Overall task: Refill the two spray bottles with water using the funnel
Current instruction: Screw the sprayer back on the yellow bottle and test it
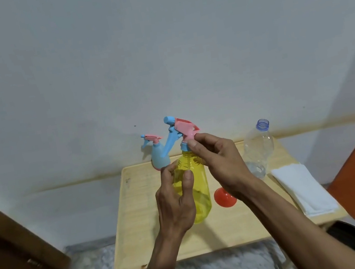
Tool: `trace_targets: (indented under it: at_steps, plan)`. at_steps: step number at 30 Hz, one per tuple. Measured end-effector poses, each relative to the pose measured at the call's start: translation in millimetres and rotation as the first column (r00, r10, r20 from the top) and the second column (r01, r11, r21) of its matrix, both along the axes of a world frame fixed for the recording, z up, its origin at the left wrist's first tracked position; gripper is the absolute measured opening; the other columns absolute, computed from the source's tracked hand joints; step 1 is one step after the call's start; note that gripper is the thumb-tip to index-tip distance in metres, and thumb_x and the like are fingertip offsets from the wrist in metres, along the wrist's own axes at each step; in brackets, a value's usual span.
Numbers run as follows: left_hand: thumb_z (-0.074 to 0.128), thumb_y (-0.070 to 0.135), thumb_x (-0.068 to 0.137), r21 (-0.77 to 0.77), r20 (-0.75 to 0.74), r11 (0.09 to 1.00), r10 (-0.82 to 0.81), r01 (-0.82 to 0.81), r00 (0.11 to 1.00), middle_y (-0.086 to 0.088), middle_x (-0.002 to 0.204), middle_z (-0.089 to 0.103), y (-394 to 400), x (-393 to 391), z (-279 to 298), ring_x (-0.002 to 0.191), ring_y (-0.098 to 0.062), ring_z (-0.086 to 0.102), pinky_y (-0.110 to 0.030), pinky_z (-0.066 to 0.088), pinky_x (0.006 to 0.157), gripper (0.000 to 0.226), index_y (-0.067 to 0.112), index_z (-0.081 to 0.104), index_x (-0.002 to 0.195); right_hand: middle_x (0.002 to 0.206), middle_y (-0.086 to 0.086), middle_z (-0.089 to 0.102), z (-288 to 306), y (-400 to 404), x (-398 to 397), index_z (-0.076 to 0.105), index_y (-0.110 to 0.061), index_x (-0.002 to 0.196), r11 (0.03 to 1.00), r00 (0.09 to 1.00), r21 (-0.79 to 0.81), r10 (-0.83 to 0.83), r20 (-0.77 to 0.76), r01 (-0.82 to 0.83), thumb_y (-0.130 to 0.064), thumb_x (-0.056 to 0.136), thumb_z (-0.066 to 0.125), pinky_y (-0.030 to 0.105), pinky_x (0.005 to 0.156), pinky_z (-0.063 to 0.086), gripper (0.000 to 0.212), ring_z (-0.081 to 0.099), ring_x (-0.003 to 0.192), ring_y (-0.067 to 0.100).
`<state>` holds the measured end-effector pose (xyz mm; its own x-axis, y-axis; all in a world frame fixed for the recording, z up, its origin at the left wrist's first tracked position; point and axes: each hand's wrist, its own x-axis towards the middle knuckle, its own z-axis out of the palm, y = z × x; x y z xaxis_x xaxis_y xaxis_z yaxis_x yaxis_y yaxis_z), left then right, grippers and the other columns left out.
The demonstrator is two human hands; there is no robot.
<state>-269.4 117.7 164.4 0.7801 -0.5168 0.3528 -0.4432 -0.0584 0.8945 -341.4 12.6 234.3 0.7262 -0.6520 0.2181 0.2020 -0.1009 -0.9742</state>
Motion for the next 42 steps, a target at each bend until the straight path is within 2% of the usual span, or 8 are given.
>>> trace_targets:
  at_steps: [7,14,19,23,27,31,35,42]
  plan:
    - [0.038,0.065,0.088,0.008,0.019,1.000,0.012,-0.012,1.000,0.014,0.101,0.067,-1.5,-1.6,2.8,0.091,0.000,0.065,-0.007,0.045,0.068,0.039,0.038,0.048,0.114,0.084,-0.007,0.071,-2.3,-4.3,2.3,0.075,-0.020,0.105,0.999,0.999,-0.030,-0.033,-0.025,0.032,-0.030,0.089,0.076,0.028,0.077,0.054,0.019,0.061,0.080,0.008]
    - [0.039,0.064,0.088,-0.021,0.018,0.999,0.032,-0.031,0.999,0.012,0.098,0.069,-5.4,-2.1,5.3,0.090,0.000,0.065,-0.010,0.046,0.070,0.041,0.034,0.050,0.114,0.094,0.005,0.077,0.3,-4.3,3.2,0.075,-0.015,0.105,0.996,0.998,0.072,-0.055,0.029,0.053,-0.025,0.088,0.077,0.043,0.088,0.058,0.019,0.070,0.089,0.017]
    - [0.040,0.061,0.090,-0.060,0.005,0.997,0.038,-0.037,0.999,0.011,0.096,0.069,-10.4,-3.5,9.6,0.090,-0.002,0.065,-0.019,0.050,0.072,0.043,0.028,0.053,0.115,0.098,-0.002,0.077,-2.2,2.5,3.6,0.076,-0.017,0.110,0.990,0.998,0.137,-0.026,0.058,0.017,-0.023,0.097,0.066,0.038,0.090,0.056,0.017,0.068,0.092,0.014]
    - [0.039,0.061,0.090,-0.082,-0.007,0.995,0.048,-0.049,0.999,0.012,0.095,0.069,-12.6,-4.9,12.3,0.089,-0.001,0.065,-0.024,0.051,0.073,0.045,0.027,0.054,0.114,0.102,0.009,0.075,-4.0,6.6,6.0,0.073,-0.013,0.109,0.983,0.993,0.179,-0.065,0.094,0.047,-0.024,0.094,0.071,0.048,0.093,0.055,0.019,0.067,0.092,0.018]
    - [0.037,0.060,0.091,-0.099,-0.012,0.994,0.054,-0.055,0.998,0.011,0.095,0.069,-13.5,-5.4,13.8,0.086,-0.003,0.065,-0.025,0.051,0.070,0.046,0.024,0.055,0.114,0.096,0.003,0.074,-2.0,8.0,4.0,0.075,-0.016,0.110,0.984,0.996,0.176,-0.023,0.086,0.008,-0.024,0.100,0.063,0.038,0.086,0.055,0.017,0.066,0.090,0.015]
    - [0.037,0.057,0.092,-0.114,-0.019,0.992,0.057,-0.059,0.998,0.014,0.092,0.068,-13.6,-7.0,15.8,0.086,0.000,0.064,-0.015,0.046,0.067,0.046,0.022,0.056,0.113,0.105,0.007,0.074,-2.2,8.2,4.9,0.071,-0.017,0.114,0.986,0.996,0.168,-0.034,0.078,0.020,-0.026,0.097,0.068,0.040,0.093,0.056,0.020,0.068,0.096,0.019]
    - [0.037,0.056,0.092,-0.126,-0.030,0.991,0.052,-0.056,0.998,0.016,0.093,0.068,-13.2,-7.3,16.1,0.088,0.001,0.064,-0.014,0.046,0.068,0.045,0.022,0.057,0.112,0.091,-0.003,0.073,-1.1,10.8,4.0,0.073,-0.019,0.109,0.982,0.996,0.189,0.015,0.083,-0.031,-0.025,0.102,0.059,0.029,0.082,0.055,0.017,0.065,0.085,0.009]
    - [0.037,0.054,0.094,-0.126,-0.030,0.990,0.059,-0.062,0.998,0.019,0.094,0.067,-12.2,-5.4,16.1,0.088,0.000,0.063,-0.013,0.046,0.067,0.042,0.022,0.058,0.112,0.093,-0.004,0.076,-0.9,11.2,6.7,0.078,-0.029,0.096,0.960,0.996,0.279,0.011,0.087,-0.035,-0.028,0.098,0.065,0.036,0.089,0.057,0.014,0.069,0.089,0.013]
